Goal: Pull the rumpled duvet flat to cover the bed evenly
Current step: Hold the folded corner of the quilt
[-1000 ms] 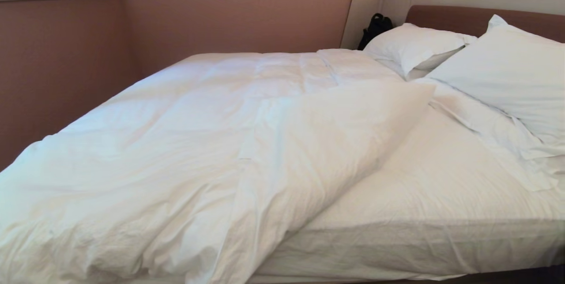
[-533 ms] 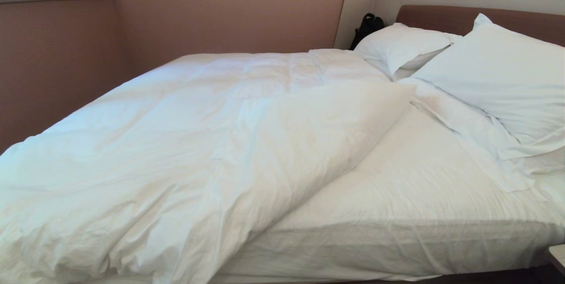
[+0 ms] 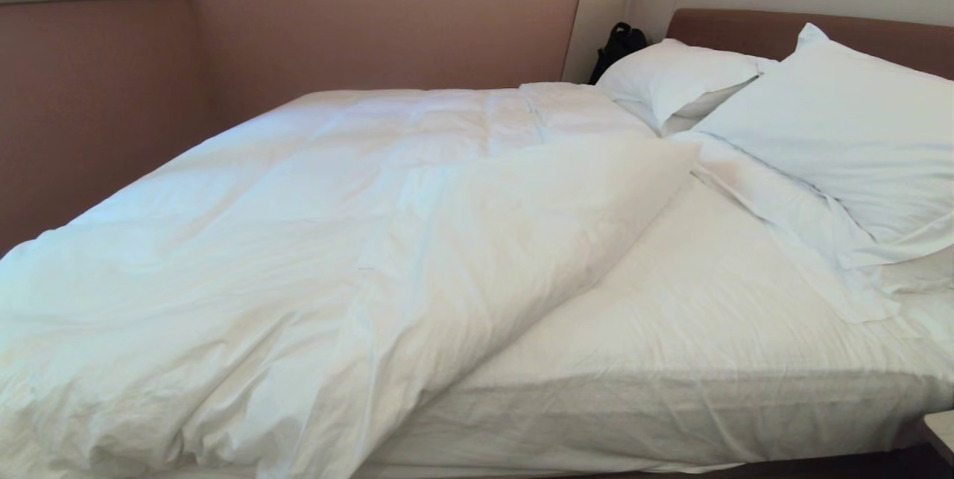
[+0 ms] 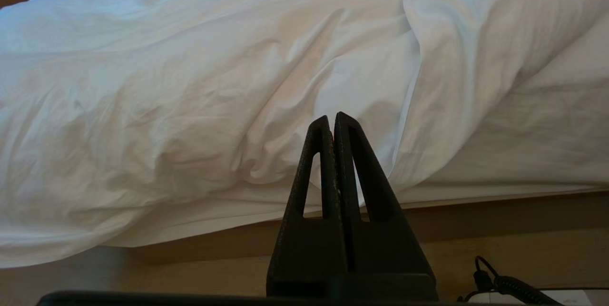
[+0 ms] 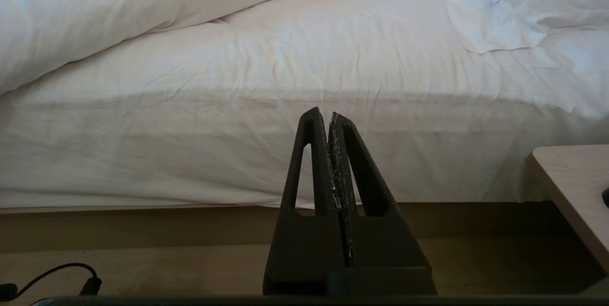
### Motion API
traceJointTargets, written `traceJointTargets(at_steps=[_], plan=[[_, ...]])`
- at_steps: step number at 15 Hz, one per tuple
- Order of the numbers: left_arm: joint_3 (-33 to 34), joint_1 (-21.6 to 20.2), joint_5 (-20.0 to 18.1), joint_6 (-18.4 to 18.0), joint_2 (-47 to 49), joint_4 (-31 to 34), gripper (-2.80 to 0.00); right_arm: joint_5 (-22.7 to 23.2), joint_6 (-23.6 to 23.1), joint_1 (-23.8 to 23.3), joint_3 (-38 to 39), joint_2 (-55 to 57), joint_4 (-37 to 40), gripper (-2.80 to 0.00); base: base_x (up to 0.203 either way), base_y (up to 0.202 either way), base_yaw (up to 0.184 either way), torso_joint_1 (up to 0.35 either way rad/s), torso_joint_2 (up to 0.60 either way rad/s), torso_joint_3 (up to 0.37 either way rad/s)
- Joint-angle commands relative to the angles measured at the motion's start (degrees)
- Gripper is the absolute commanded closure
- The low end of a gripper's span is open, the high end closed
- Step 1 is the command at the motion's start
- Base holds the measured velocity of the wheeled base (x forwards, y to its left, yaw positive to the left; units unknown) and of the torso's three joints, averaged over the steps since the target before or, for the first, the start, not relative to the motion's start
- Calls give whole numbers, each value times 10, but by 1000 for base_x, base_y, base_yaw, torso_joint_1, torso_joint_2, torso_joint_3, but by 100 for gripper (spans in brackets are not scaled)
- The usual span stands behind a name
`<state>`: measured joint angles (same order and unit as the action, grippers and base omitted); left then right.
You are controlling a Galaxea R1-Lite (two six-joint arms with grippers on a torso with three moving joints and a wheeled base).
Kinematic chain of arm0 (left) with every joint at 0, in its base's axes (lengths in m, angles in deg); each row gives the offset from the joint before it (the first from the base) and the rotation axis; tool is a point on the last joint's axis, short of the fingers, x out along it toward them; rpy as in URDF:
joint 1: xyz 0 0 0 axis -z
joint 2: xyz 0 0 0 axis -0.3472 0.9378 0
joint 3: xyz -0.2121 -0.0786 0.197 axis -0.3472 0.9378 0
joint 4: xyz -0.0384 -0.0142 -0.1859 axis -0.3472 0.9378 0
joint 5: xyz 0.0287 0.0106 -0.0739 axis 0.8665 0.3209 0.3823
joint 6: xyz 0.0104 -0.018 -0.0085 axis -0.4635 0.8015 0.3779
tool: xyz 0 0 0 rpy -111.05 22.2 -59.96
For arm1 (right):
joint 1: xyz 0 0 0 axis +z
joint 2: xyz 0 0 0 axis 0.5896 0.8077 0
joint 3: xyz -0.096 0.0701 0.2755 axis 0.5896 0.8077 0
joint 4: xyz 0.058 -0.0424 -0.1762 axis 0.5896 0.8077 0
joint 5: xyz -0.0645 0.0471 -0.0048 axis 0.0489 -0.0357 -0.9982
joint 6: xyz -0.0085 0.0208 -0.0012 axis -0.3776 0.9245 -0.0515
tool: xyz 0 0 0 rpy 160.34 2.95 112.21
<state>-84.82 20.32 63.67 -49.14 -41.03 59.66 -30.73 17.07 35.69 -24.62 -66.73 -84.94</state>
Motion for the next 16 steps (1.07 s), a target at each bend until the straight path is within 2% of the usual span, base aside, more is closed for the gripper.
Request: traceJointTargets(at_steps=[1,16], plan=[[0,0,2,4,0,-1,0,0,0,0,0,1,0,0,0,0,0,0,0,0],[0,0,2,4,0,-1,0,0,0,0,0,1,0,0,0,0,0,0,0,0]])
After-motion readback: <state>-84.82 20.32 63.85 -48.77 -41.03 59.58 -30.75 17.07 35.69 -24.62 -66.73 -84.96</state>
